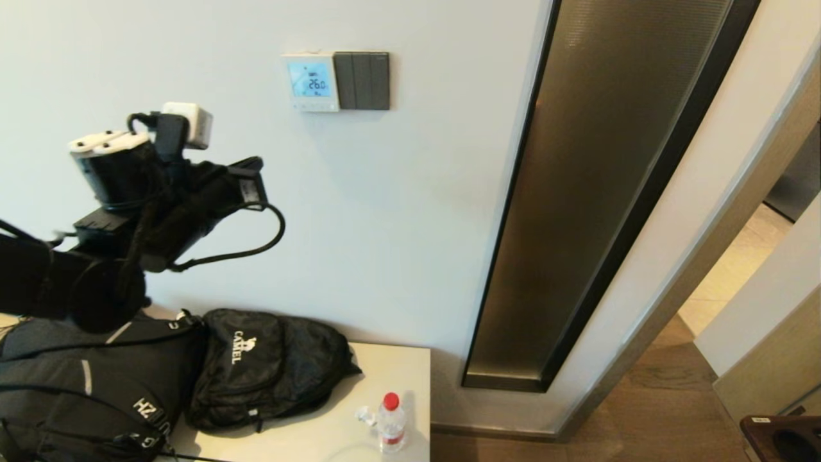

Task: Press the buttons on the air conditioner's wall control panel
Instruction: Turn off the central air conditioner

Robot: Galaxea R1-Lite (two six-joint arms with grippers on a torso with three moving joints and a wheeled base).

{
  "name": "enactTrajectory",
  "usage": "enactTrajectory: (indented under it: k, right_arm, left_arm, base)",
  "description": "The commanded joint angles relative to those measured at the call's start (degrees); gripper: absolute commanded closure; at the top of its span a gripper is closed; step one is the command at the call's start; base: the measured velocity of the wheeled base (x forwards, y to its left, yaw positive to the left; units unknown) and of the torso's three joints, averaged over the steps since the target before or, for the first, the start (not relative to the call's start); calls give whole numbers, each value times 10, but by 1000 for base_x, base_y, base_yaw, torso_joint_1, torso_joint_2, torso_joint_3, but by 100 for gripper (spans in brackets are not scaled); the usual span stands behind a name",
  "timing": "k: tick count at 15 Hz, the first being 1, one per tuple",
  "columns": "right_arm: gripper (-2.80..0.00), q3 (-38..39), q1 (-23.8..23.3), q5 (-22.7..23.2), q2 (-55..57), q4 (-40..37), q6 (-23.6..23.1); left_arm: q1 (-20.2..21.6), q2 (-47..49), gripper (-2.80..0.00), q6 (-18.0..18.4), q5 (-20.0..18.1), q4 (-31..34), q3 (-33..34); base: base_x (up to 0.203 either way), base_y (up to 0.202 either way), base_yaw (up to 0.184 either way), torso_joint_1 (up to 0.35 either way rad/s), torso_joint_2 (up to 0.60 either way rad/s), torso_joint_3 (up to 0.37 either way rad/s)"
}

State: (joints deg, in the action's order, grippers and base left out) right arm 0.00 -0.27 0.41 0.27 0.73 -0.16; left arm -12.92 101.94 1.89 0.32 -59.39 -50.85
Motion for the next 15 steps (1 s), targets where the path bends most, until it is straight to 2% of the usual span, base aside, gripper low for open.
enactTrajectory:
  k: [1, 5, 10, 12, 15]
  right_arm:
    - [0, 1, 0, 0, 0, 1, 0]
    - [0, 1, 0, 1, 0, 1, 0]
    - [0, 1, 0, 0, 0, -1, 0]
    - [0, 1, 0, 2, 0, 0, 0]
    - [0, 1, 0, 2, 0, -1, 0]
  left_arm:
    - [28, -105, 0, 0, 0, -46, 141]
    - [60, -243, 0, 0, 0, -97, 341]
    - [72, -402, 0, 0, 2, -91, 490]
    - [73, -461, 0, 0, 6, -45, 504]
    - [73, -587, 0, 0, 7, 114, 501]
  base:
    - [0, 0, 0, 0, 0, 0]
    - [0, 0, 0, 0, 0, 0]
    - [0, 0, 0, 0, 0, 0]
    - [0, 0, 0, 0, 0, 0]
    - [0, 0, 0, 0, 0, 0]
